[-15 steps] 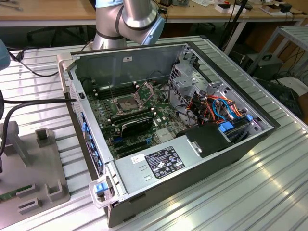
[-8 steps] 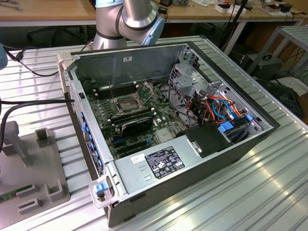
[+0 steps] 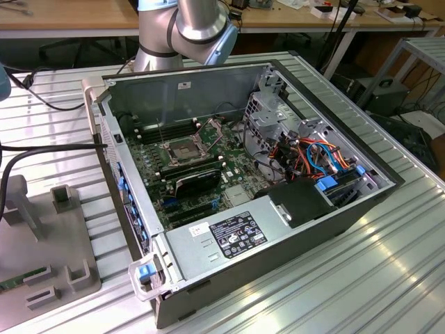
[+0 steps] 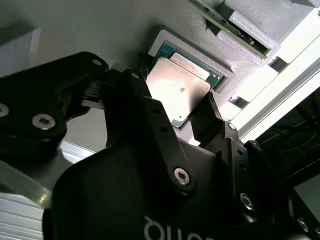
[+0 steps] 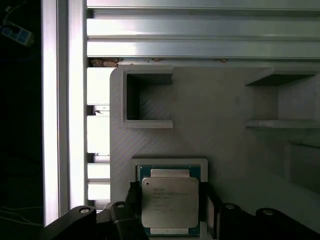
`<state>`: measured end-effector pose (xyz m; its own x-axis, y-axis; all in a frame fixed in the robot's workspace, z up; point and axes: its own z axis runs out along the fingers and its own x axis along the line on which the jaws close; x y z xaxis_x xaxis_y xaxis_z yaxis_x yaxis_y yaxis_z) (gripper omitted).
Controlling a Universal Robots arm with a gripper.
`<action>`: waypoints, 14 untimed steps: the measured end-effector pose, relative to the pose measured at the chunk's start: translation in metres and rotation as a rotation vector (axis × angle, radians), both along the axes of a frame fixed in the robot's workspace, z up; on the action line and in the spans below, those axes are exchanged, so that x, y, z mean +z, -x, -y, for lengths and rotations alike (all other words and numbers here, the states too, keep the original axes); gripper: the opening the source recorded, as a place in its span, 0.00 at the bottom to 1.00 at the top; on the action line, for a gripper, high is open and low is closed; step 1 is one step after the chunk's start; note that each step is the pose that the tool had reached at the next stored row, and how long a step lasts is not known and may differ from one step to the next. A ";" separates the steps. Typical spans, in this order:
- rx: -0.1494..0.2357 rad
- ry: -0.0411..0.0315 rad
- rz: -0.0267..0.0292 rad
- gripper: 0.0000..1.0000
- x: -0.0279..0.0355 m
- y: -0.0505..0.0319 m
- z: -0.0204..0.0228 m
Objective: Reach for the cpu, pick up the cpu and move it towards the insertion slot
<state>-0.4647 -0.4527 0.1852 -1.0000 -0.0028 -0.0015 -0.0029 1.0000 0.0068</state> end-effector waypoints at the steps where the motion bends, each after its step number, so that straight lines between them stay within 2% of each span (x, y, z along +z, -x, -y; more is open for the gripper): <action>1: 0.000 0.0000 0.0000 0.60 0.0000 0.0000 0.0000; 14: 0.000 0.0000 0.0001 0.60 0.0000 0.0001 0.0000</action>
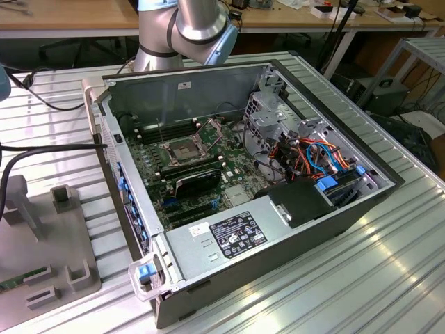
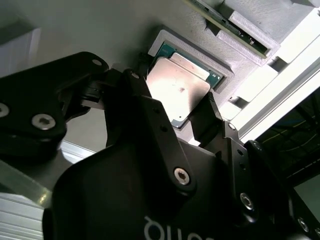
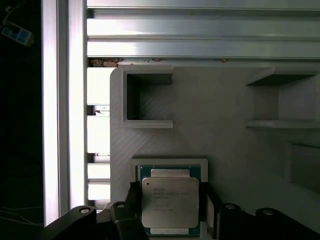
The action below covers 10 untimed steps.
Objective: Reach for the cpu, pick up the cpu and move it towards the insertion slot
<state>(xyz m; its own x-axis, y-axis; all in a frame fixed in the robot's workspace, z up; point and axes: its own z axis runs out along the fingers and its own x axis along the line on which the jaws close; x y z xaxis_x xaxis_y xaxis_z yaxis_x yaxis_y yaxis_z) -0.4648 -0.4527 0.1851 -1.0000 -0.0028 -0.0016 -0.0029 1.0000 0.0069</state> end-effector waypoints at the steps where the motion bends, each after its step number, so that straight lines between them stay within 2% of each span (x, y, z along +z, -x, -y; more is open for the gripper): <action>1: 0.000 0.0001 -0.0001 0.58 0.0001 0.0000 0.0000; 3: 0.000 0.0000 0.0000 0.55 0.0000 0.0000 0.0000; 10: 0.000 0.0000 0.0000 0.55 0.0025 -0.0001 0.0000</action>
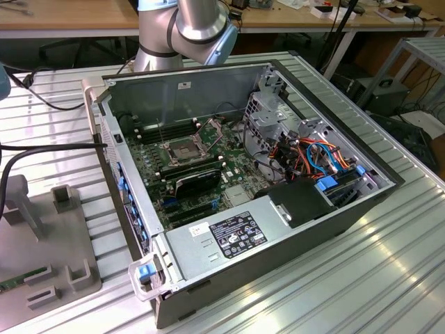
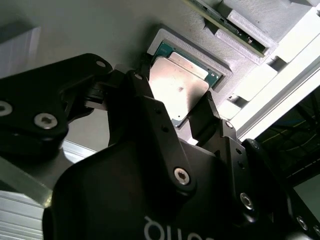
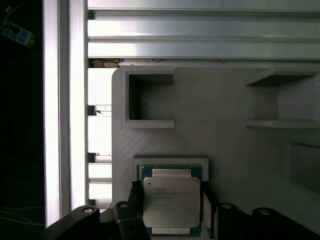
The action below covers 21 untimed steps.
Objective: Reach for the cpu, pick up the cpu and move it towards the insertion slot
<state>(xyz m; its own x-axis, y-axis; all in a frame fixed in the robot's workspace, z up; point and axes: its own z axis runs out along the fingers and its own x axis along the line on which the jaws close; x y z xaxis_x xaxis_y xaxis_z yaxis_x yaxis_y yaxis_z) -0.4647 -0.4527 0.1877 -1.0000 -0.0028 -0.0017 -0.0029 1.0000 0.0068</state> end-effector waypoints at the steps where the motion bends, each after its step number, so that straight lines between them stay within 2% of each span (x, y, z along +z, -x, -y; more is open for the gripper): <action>1: 0.000 0.0000 -0.0001 0.55 0.0010 0.0000 0.0000; 13: 0.000 0.0000 0.0000 0.55 0.0115 0.0000 0.0000; 19: 0.000 -0.0001 0.0000 0.55 0.0269 0.0000 0.0000; 21: 0.000 -0.0002 0.0002 0.55 0.0271 0.0000 0.0000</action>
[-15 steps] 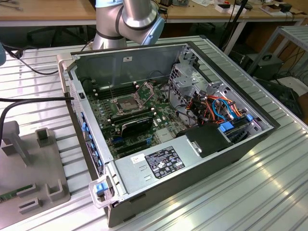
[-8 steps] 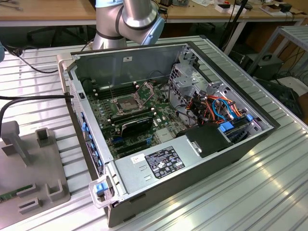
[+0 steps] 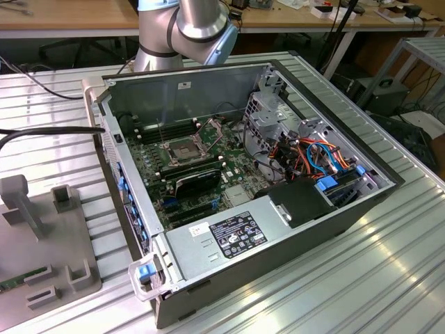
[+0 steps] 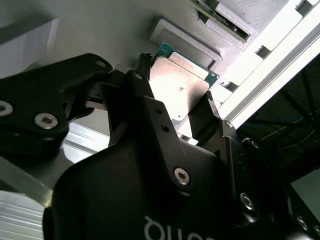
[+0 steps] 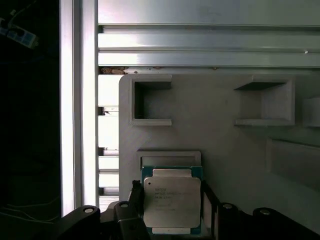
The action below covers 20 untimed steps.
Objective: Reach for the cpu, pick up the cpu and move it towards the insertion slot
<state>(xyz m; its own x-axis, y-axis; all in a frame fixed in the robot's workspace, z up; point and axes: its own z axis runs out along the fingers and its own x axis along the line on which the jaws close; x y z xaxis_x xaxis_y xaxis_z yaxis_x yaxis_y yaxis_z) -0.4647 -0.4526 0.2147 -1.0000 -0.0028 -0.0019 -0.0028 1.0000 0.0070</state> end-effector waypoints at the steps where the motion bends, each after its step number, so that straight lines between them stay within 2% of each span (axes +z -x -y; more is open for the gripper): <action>1: 0.000 0.0000 0.0000 0.55 0.0000 0.0000 0.0000; 5: 0.000 0.0002 -0.0003 0.55 0.0005 0.0000 0.0000; 9: 0.000 0.0002 -0.0003 0.55 0.0041 0.0000 0.0000; 15: 0.000 0.0002 -0.0003 0.55 0.0139 0.0000 0.0000; 16: 0.000 0.0001 -0.0003 0.55 0.0192 0.0000 0.0000; 19: 0.000 0.0002 -0.0002 0.55 0.0266 0.0000 0.0000; 20: 0.000 0.0002 -0.0001 0.55 0.0270 0.0000 0.0000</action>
